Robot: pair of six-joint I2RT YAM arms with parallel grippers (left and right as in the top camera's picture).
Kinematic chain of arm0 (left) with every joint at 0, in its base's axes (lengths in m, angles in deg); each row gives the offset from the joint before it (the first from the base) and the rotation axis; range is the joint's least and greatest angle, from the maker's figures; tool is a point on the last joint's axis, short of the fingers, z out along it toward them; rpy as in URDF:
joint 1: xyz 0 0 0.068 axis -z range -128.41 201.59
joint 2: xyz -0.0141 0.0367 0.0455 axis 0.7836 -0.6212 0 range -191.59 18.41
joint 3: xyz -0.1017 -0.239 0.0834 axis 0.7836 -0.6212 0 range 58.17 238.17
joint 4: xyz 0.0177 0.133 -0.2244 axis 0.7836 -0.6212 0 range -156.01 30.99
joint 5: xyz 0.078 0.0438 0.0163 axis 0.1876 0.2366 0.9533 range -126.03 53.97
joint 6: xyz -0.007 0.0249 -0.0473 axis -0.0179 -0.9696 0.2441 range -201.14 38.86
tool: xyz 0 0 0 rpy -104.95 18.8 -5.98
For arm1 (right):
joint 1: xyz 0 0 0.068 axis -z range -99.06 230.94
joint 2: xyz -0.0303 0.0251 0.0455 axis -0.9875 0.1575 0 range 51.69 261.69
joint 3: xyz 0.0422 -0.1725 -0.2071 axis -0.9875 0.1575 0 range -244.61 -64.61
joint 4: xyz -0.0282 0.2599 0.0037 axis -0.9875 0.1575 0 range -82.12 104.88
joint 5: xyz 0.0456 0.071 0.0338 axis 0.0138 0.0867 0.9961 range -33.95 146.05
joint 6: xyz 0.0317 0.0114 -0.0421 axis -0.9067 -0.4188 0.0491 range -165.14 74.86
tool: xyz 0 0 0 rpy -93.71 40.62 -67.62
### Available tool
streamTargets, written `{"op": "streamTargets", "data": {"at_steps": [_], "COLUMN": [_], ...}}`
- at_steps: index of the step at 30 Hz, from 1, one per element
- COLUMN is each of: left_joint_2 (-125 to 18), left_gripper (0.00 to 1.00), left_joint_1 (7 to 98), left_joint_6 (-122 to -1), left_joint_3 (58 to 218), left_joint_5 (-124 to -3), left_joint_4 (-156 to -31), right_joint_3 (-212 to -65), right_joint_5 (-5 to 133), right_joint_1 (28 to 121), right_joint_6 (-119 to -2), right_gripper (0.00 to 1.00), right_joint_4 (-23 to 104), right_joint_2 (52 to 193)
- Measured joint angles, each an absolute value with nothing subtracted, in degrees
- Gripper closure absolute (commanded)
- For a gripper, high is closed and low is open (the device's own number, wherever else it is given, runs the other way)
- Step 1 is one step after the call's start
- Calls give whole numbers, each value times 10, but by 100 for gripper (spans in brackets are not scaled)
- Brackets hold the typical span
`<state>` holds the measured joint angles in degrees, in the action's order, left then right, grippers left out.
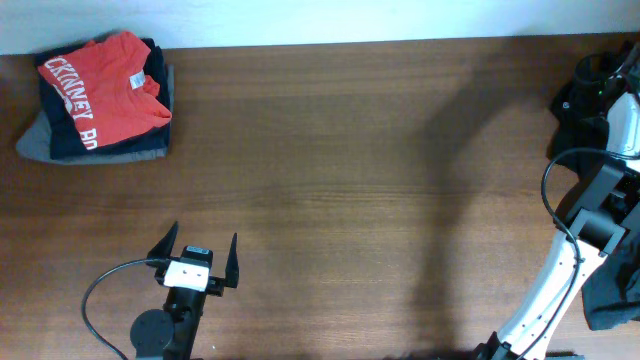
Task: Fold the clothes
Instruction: 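Drag the dark shirt leftward across the table with the right gripper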
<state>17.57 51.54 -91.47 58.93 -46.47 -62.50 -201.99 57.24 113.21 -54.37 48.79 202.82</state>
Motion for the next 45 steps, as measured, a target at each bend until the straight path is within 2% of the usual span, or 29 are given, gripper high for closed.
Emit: {"op": "streamTargets", "data": {"at_steps": [15, 21, 28, 45], "left_joint_2": [176, 176, 176, 176], "left_gripper": [1, 1, 1, 1], "left_joint_1": [515, 515, 515, 515], "left_joint_6": [-915, -915, -915, -915], "left_joint_3": [589, 589, 589, 589], "left_joint_5": [-465, -465, -465, -465], "left_joint_4": [-625, -625, -625, -625], "right_joint_3": [-2153, -2224, -2238, -2238], "right_joint_5": [709, 752, 770, 782], "right_joint_1": [1128, 1096, 1000, 694], "right_joint_6": [-545, -546, -555, -572], "right_gripper": [96, 96, 96, 96], "right_joint_4": [638, 688, 711, 717], "right_joint_2": [2027, 2025, 2017, 2012]}}
